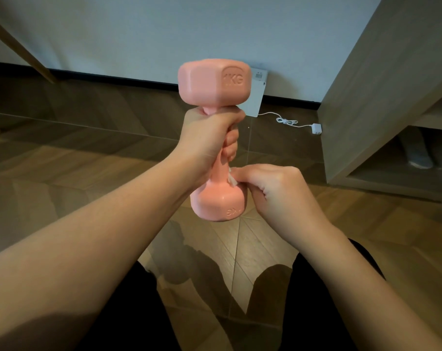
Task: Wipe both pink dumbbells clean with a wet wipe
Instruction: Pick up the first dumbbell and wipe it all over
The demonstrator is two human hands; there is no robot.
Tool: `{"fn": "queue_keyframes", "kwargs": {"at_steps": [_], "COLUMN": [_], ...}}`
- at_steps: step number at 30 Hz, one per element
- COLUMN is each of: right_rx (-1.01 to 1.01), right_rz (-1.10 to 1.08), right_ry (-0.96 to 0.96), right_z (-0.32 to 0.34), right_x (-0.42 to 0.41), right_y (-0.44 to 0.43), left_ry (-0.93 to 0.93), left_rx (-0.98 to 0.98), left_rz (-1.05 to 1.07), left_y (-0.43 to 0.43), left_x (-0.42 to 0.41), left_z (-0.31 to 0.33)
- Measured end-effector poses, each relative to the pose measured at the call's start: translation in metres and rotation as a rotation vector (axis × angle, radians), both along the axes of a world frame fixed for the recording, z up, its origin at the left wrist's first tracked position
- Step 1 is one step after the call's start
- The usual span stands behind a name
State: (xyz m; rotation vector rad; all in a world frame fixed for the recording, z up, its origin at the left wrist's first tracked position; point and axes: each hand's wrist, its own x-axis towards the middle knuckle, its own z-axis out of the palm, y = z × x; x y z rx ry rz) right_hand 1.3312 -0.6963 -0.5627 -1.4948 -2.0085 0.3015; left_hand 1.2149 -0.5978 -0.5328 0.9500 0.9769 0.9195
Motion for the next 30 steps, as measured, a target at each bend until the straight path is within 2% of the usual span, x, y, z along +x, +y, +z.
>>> {"fn": "queue_keyframes", "kwargs": {"at_steps": [4,9,13,20,24,28,30], "right_rx": [0.078,0.012,0.129,-0.074,-0.002,-0.063,-0.125], "right_rz": [0.041,-0.028,-0.005,-0.061,0.004,0.032,0.072], "right_ry": [-0.007,0.002,0.008,-0.013,0.132,0.357,0.438], "right_z": [0.001,-0.002,-0.006,-0.026,-0.025,-0.013,-0.009], "right_x": [-0.006,-0.003,-0.010,-0.016,-0.003,0.011,0.010], "right_y": [-0.014,-0.004,-0.025,-0.018,-0.007,-0.009,-0.011], "left_ry": [0.022,0.043,0.077,0.021,-0.043,-0.202,-0.291], "left_rx": [0.018,0.068,0.081,-0.034,-0.147,-0.119,-0.111], "left_rz": [0.038,0.010,0.038,0.117,-0.090,-0.337,-0.388], "left_y": [0.001,-0.007,-0.004,0.003,0.008,0.009,0.006], "left_x": [-0.004,-0.001,-0.004,-0.006,-0.012,-0.021,-0.020], "left_z": [0.000,0.001,-0.001,0.001,0.009,0.017,0.018]}}
